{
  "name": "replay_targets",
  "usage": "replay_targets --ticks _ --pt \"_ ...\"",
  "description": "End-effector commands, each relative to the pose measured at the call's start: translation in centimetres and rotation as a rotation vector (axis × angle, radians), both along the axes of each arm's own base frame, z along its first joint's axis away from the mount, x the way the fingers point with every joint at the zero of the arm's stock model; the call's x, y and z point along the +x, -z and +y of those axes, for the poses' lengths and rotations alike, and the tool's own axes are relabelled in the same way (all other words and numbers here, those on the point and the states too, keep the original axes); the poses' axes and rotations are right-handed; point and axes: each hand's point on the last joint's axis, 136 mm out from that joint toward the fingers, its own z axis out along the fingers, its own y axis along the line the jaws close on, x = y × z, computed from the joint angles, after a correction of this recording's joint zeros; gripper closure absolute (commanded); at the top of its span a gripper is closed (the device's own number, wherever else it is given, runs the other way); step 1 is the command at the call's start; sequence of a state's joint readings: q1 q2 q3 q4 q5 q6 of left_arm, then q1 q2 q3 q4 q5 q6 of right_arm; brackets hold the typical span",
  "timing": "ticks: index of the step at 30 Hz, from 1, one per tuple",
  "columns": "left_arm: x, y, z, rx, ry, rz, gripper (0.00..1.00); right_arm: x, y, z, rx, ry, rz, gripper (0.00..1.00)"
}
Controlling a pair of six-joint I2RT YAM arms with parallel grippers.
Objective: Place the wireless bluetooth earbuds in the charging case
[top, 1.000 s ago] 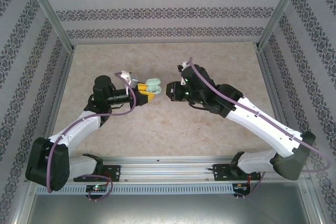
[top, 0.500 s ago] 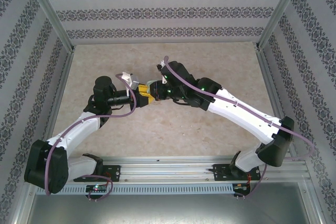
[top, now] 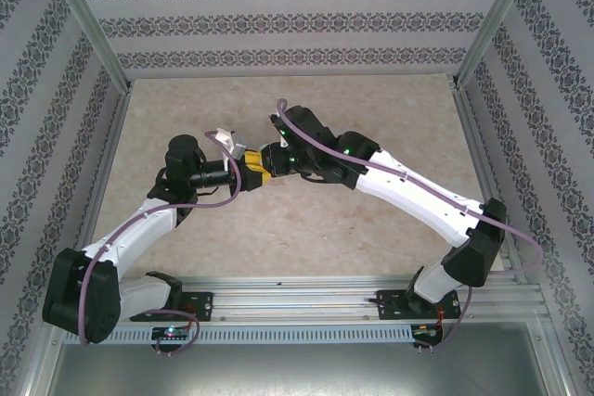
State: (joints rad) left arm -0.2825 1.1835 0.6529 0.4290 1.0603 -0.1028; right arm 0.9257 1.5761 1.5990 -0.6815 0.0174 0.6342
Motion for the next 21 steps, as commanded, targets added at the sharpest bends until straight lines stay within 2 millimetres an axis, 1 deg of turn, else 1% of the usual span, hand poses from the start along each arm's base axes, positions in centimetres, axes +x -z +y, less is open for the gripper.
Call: replay_targets --ticks 1,4,10,13,17,21 --pt "-0.6 -2.2 -0.4 -0.01 0.024 -0.092 0.84 0.1 0.6 -0.2 -0.06 -0.008 -0.004 0.81" --pt "-0.6 -2.2 -0.4 -0.009 0.022 -0.092 0.84 0.0 0.9 0.0 -0.063 -0.015 0.007 0.8" --pt "-0.4 -2.2 -0.4 -0.008 0.02 -0.089 0.84 -0.4 0.8 0.0 -0.052 -0.024 0.02 0.7" --pt "-0.4 -2.2 -0.4 -0.006 0.02 -0.089 0.84 -0.6 0.2 0.0 -0.031 -0.025 0.018 0.67" --pt "-0.4 -2.2 -0.3 -0.003 0.019 -0.089 0.83 -0.6 -0.9 -0.1 -0.001 -0.019 0.007 0.66" --pt "-0.4 -1.9 -0.3 0.0 0.014 -0.077 0.83 -0.8 -2.5 -0.3 0.043 -0.018 -0.013 0.65"
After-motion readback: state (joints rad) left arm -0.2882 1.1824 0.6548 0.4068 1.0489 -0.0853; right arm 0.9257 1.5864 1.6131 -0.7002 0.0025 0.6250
